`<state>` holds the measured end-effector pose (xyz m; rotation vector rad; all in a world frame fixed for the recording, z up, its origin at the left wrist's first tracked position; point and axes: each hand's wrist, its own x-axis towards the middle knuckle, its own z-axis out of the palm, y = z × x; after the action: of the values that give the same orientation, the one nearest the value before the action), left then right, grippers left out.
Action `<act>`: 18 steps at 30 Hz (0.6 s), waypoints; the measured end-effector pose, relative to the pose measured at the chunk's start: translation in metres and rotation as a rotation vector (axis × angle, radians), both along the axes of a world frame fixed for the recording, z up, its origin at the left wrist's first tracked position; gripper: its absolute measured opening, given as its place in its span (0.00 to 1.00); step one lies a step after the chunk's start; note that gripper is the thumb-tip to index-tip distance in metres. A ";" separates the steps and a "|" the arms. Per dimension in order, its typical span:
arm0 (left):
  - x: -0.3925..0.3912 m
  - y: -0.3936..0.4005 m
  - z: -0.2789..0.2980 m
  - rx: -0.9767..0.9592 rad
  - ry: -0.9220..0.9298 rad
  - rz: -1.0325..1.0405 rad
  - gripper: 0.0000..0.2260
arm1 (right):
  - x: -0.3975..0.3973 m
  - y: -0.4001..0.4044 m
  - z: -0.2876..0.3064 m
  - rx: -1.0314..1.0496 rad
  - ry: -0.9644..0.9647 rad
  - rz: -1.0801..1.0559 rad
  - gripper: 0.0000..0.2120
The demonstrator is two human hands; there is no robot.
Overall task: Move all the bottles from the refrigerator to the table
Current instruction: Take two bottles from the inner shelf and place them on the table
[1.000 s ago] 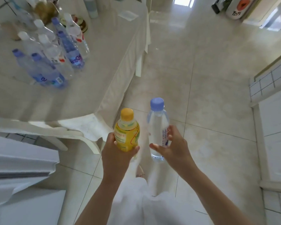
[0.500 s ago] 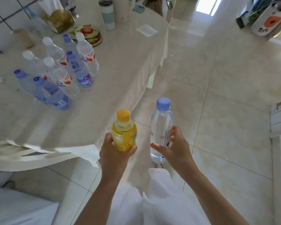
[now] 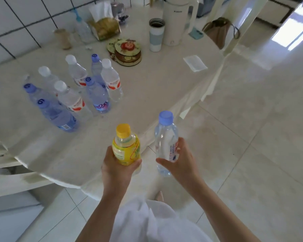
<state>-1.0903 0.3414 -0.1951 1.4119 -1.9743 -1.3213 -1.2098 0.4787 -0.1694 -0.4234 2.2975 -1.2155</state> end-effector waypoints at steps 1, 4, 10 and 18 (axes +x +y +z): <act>-0.006 -0.004 0.001 -0.003 0.001 0.025 0.27 | -0.010 -0.007 -0.001 -0.002 0.015 0.015 0.28; -0.022 -0.018 0.002 0.009 0.015 0.116 0.26 | -0.039 -0.032 -0.007 -0.007 0.051 0.062 0.29; -0.057 -0.069 -0.005 0.040 0.011 0.263 0.24 | -0.091 -0.105 -0.021 -0.033 0.055 0.202 0.29; -0.098 -0.130 -0.027 0.063 0.035 0.364 0.24 | -0.126 -0.195 -0.034 -0.113 0.048 0.299 0.28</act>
<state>-1.1884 0.2110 -0.2217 1.6685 -1.5688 -1.2372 -1.3357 0.2835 -0.2035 -0.8128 2.1158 -1.1961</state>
